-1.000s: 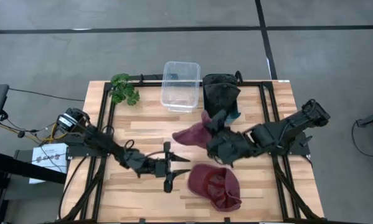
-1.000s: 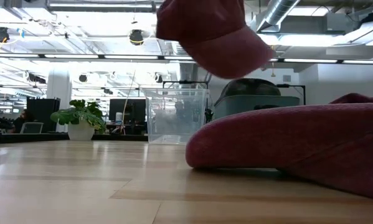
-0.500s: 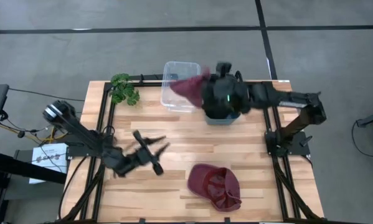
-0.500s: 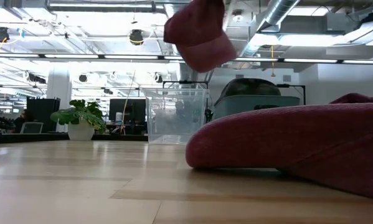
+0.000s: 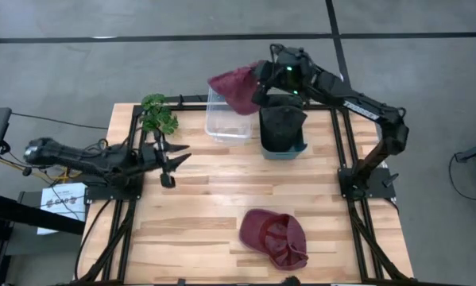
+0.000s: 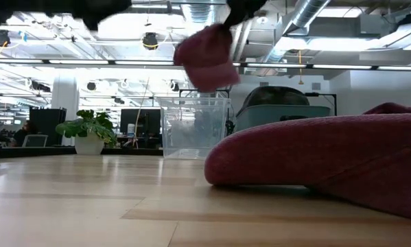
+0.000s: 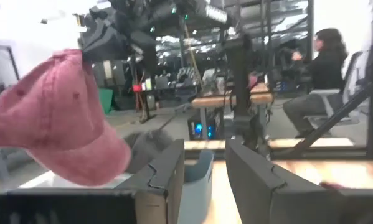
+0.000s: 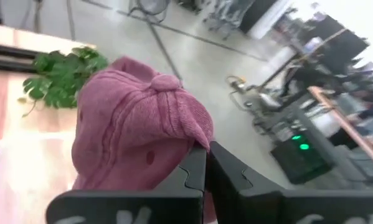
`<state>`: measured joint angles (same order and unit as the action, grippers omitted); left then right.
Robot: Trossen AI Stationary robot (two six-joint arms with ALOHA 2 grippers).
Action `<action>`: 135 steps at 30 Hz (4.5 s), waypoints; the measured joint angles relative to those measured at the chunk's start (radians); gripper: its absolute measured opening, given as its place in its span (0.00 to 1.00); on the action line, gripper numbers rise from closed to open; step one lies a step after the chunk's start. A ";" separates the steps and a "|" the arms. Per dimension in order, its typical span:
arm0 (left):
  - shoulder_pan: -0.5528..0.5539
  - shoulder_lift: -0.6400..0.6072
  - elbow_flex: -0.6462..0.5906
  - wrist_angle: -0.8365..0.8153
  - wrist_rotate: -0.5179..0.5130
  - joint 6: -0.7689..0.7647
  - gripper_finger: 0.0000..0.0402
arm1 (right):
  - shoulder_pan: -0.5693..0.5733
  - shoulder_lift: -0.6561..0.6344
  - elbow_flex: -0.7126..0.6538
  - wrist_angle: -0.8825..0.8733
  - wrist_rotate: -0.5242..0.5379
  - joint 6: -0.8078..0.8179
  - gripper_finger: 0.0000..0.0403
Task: Pick & Place hat
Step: Put the left red cap into the transparent bin, then put the red cap into the transparent bin
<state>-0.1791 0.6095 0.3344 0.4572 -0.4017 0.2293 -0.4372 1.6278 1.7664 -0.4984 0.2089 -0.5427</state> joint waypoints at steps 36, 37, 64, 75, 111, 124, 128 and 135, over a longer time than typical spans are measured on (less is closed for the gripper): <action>0.500 0.287 -0.069 0.358 0.286 0.253 0.29 | -0.033 0.273 0.175 0.125 0.079 -0.192 0.00; 0.504 0.287 -0.069 0.355 0.286 0.253 0.29 | -0.034 0.273 0.177 0.126 0.088 -0.186 0.00; 0.507 0.288 -0.069 0.282 0.286 0.238 0.29 | -0.122 0.372 0.176 -0.220 0.024 0.040 0.00; 0.506 0.287 -0.069 0.276 0.286 0.233 0.29 | -0.154 0.372 0.176 -0.300 -0.093 0.041 0.01; 0.506 0.288 -0.069 0.276 0.287 0.226 0.29 | -0.152 0.361 0.176 -0.202 0.153 0.097 0.66; 0.506 0.287 -0.069 0.276 0.288 0.225 0.29 | -0.149 0.273 0.175 -0.122 0.252 0.072 0.66; 0.505 0.288 -0.069 0.276 0.298 0.173 0.29 | -0.147 0.220 0.176 -0.229 0.180 0.056 0.66; 0.505 0.287 -0.069 0.275 0.395 0.060 0.29 | -0.091 0.146 0.176 -0.613 -0.161 0.021 0.66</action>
<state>0.3264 0.8967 0.2653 0.7322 -0.0071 0.2896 -0.5281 1.7738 1.9419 -1.1118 0.0478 -0.5220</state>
